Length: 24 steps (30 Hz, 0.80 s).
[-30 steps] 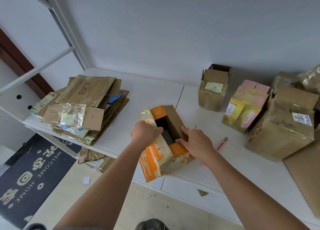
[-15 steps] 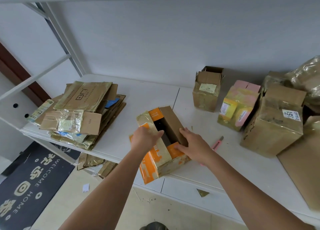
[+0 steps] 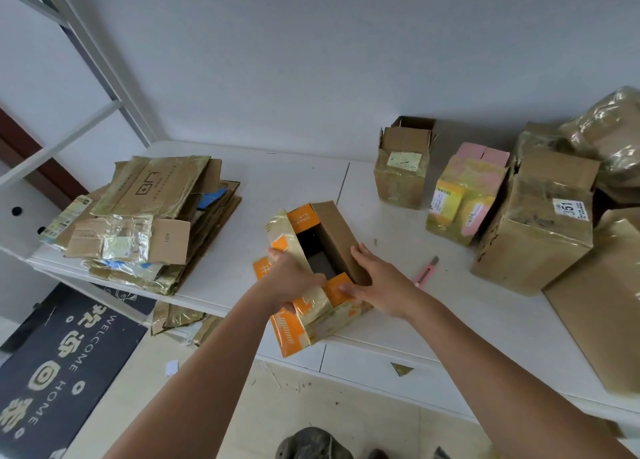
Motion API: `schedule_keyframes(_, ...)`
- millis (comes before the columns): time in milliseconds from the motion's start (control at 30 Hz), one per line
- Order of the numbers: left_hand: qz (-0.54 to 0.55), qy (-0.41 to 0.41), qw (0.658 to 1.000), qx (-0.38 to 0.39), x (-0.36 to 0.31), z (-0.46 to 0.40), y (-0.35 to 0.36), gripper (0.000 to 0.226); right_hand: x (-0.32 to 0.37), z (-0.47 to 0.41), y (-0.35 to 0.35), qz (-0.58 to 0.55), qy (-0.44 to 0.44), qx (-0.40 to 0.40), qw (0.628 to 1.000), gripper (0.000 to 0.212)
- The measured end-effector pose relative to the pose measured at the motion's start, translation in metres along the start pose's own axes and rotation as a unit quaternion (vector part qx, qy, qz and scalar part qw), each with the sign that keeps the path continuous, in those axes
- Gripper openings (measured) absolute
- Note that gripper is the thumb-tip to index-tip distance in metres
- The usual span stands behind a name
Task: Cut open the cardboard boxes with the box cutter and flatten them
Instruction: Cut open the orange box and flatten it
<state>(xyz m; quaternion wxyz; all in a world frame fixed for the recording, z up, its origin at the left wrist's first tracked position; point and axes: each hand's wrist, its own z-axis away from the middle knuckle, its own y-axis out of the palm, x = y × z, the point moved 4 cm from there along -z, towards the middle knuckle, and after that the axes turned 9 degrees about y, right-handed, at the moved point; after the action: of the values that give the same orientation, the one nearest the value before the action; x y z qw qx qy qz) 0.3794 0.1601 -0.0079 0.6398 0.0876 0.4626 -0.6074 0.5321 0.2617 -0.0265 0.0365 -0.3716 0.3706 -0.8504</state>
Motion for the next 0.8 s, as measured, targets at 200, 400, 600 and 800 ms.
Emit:
schedule_keyframes(200,0.171,0.036,0.981,0.087,0.011,0.008,-0.023,0.066,-0.003,-0.001,-0.003,-0.011,0.005,0.011,1.0,0.092)
schedule_keyframes(400,0.323,0.083,0.941,0.054,0.024,0.01,-0.035,0.047,0.006,0.0,-0.01,0.156,0.014,-0.137,0.978,0.08)
schedule_keyframes(600,0.401,0.133,0.906,-0.03,0.014,0.007,-0.043,0.042,0.043,0.008,-0.011,0.219,-0.089,-0.277,0.931,0.051)
schedule_keyframes(800,0.481,0.162,0.853,-0.122,-0.007,0.005,-0.051,0.04,0.058,0.025,-0.033,0.013,-0.16,-0.415,0.895,0.045)
